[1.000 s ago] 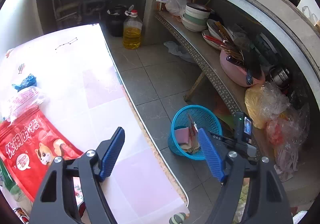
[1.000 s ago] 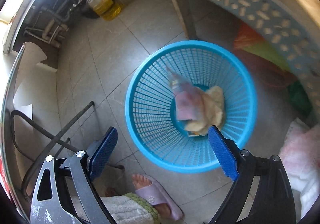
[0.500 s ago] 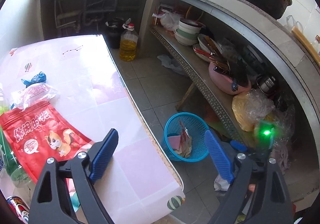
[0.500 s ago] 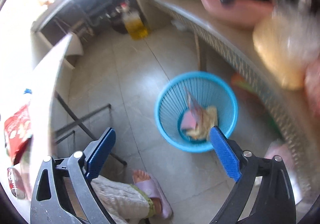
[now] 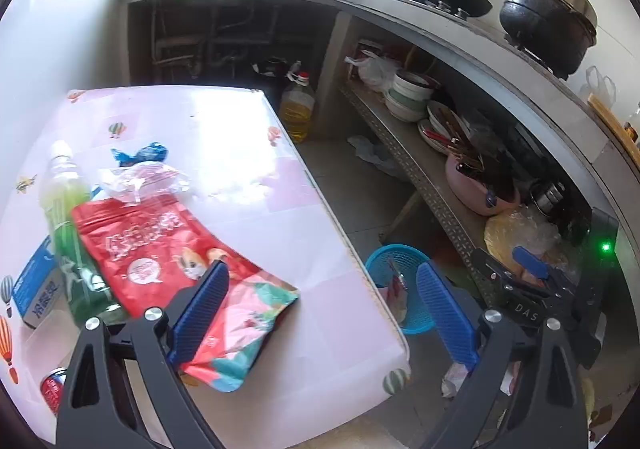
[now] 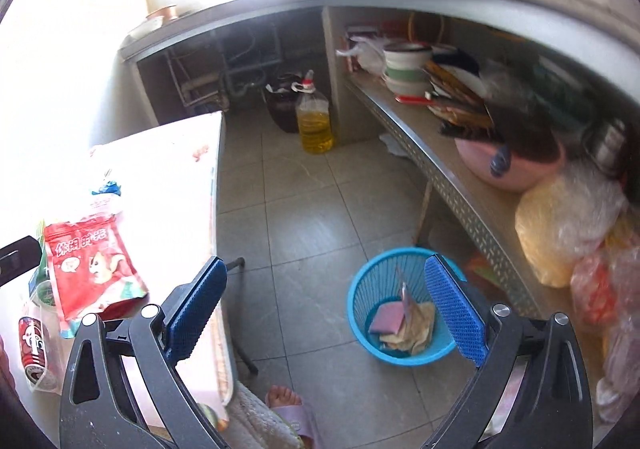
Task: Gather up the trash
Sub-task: 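Bring both tools back over the table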
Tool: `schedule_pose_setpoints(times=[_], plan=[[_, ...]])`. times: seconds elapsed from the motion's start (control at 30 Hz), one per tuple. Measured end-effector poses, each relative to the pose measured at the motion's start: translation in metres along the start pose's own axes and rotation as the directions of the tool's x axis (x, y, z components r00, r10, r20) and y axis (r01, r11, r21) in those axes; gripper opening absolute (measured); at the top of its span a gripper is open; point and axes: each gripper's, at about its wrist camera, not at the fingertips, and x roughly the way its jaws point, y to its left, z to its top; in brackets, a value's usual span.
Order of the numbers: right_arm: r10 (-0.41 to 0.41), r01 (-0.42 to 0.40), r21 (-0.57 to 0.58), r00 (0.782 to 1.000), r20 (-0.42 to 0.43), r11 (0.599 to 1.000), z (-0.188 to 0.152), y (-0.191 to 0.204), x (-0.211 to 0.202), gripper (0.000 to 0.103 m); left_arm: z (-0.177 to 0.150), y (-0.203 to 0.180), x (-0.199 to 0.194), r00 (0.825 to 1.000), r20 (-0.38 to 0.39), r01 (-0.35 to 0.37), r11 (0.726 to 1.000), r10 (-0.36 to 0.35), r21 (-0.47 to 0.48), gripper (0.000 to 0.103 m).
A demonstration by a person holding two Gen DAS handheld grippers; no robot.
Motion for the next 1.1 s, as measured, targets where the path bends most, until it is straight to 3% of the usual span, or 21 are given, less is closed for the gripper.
schedule_pose_setpoints(times=[0.37, 0.53, 0.73, 0.9, 1.1], plan=[[-0.055, 0.065, -0.174, 0.997, 0.063, 0.983, 0.013, 0.053, -0.002, 0.095, -0.002, 0.061, -0.041, 0.992, 0.067, -0.106, 0.992, 0.111, -0.07, 0.094], [0.046, -0.041, -0.195, 0.999, 0.02, 0.98, 0.016, 0.072, 0.005, 0.095, -0.002, 0.09, -0.059, 0.982, 0.086, -0.156, 0.982, 0.165, -0.102, 0.094], [0.176, -0.18, -0.156, 0.984, -0.037, 0.971, 0.023, 0.087, 0.008, 0.095, -0.001, 0.119, -0.073, 0.975, 0.098, -0.187, 0.974, 0.2, -0.128, 0.096], [0.252, -0.261, -0.124, 0.964, -0.085, 0.957, 0.025, 0.098, 0.01, 0.095, 0.021, 0.134, -0.074, 0.983, 0.073, -0.159, 0.983, 0.166, -0.091, 0.096], [0.318, -0.332, -0.104, 0.939, -0.133, 0.937, 0.033, 0.111, 0.018, 0.095, 0.083, 0.143, -0.053, 0.998, -0.015, -0.063, 0.998, 0.062, -0.021, 0.096]])
